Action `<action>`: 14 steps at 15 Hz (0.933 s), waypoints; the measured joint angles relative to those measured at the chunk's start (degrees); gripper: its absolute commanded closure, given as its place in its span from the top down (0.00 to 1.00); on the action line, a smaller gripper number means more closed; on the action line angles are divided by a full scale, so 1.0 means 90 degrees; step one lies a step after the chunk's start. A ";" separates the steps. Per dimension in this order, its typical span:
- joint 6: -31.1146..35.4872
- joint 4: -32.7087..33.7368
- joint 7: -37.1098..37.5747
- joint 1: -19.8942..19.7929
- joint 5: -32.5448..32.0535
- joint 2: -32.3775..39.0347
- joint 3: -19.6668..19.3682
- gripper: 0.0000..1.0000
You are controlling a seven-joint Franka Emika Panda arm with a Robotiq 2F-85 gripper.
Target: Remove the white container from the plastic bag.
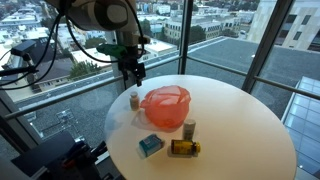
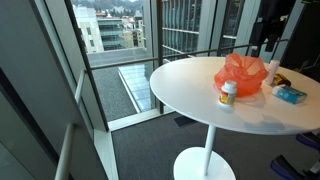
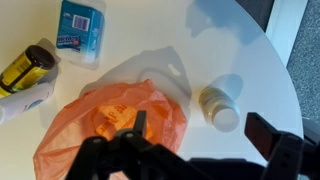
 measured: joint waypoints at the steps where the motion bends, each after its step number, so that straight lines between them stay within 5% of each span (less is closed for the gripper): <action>1: -0.0248 0.0028 0.0039 -0.0047 0.0000 -0.0104 -0.0028 1.00; 8: -0.1884 0.0220 0.0044 -0.0233 0.0067 -0.0921 -0.0240 1.00; 14: -0.2301 0.0301 0.0044 -0.0374 0.0093 -0.1497 -0.0361 1.00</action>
